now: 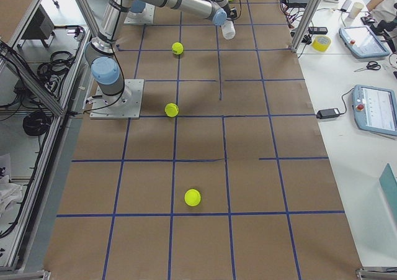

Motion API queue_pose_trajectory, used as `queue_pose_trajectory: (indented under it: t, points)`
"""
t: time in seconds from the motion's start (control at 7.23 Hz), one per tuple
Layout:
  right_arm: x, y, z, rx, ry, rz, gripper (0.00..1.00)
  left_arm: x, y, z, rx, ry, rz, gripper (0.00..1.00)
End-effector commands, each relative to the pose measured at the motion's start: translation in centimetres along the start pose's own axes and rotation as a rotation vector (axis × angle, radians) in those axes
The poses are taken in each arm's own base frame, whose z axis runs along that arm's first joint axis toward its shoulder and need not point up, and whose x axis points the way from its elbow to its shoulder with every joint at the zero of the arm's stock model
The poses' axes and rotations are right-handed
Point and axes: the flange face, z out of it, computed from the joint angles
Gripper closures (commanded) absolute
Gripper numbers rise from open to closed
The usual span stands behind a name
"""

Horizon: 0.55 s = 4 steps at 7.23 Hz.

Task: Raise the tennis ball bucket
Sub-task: 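Carry the can toward the left arm and tip it onto its side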

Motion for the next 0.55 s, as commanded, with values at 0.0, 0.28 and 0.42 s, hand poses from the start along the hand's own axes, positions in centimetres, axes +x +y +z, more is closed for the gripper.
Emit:
queue_pose_trajectory:
  t: [0.0,0.28,0.42]
  points:
    - [-0.2,0.5,0.5,-0.033,0.006,0.047,0.14,0.1,-0.1,0.2,0.0,0.013,0.001,0.0]
    - [-1.0,0.5,1.8,-0.038,-0.011,0.065,0.14,0.1,-0.1,0.2,0.0,0.013,0.001,0.0]
    - [-1.0,0.5,1.9,-0.038,-0.011,0.065,0.14,0.1,-0.1,0.2,0.002,0.013,0.001,0.0]
